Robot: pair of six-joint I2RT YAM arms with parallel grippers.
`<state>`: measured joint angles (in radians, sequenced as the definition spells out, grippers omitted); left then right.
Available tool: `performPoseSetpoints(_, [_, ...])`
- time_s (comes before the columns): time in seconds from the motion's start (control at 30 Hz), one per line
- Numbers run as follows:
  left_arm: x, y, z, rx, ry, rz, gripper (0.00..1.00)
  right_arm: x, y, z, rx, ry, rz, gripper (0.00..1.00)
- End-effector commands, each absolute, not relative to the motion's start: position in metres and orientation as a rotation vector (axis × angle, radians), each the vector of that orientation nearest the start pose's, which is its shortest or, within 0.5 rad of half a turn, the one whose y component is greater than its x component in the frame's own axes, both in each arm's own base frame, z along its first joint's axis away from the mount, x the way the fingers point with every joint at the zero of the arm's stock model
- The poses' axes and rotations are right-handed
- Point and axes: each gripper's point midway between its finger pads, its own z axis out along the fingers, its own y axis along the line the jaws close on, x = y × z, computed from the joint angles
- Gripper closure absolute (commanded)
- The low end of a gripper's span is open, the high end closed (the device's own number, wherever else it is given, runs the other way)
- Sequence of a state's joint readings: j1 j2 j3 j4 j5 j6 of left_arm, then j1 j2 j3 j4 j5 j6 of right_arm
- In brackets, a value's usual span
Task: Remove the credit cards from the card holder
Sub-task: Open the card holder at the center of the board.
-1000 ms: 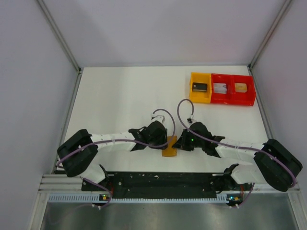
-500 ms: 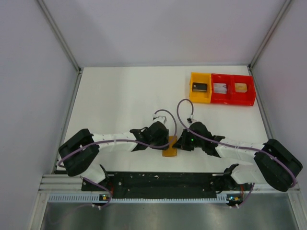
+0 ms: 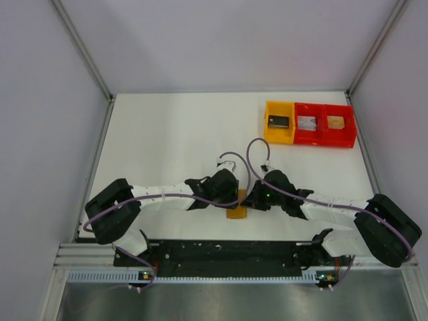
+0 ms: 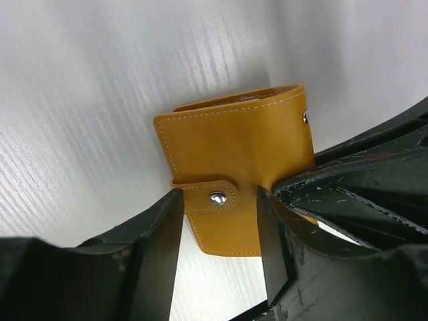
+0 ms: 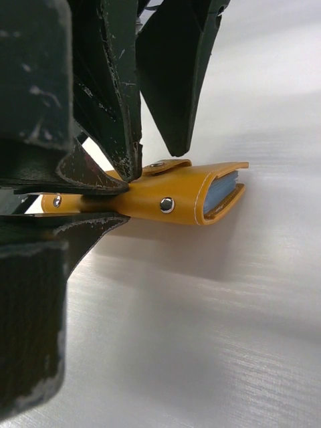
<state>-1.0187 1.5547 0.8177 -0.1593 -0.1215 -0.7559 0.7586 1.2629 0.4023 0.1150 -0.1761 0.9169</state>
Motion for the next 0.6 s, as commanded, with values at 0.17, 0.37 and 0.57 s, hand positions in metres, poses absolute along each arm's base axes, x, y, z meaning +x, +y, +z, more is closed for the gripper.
performPoseSetpoints(0.17, [0.196,-0.313,0.038,0.330,2.537,-0.423,0.56,0.176,0.234,0.020,0.078,2.579,0.797,1.00])
performPoseSetpoints(0.37, [0.193,-0.304,0.035,0.371,2.545,-0.312,0.56,0.176,0.233,0.020,0.079,2.578,0.789,1.00])
performPoseSetpoints(0.57, [0.197,-0.294,0.034,0.351,2.541,-0.246,0.66,0.177,0.233,0.022,0.080,2.566,0.789,1.00])
